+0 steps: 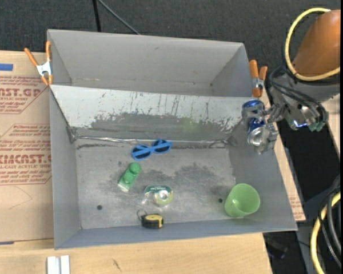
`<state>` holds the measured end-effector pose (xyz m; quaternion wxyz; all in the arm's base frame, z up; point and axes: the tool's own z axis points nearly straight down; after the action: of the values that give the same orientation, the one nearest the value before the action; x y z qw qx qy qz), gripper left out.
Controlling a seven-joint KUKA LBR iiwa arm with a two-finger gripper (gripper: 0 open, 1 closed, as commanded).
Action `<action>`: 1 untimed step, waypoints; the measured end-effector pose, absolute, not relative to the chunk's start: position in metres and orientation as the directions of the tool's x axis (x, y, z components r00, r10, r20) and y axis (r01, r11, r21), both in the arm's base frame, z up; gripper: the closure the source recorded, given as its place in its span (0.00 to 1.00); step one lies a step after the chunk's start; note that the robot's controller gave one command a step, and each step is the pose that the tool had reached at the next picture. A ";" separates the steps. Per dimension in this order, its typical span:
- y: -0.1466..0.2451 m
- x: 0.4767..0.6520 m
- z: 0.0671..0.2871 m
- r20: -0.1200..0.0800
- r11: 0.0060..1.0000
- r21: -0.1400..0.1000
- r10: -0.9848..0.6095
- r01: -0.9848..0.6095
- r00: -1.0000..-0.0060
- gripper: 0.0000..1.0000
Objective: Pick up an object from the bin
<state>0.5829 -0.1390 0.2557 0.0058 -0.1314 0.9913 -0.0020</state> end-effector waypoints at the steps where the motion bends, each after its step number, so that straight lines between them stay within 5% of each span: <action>1: -0.112 0.539 0.314 -0.007 0.924 -0.004 -0.383 -0.382 -0.924 1.00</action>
Offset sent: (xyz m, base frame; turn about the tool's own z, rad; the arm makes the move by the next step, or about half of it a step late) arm -0.0450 0.0247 0.0549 -0.1277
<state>0.5386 -0.1124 0.3139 0.0037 -0.1950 0.9808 -0.0011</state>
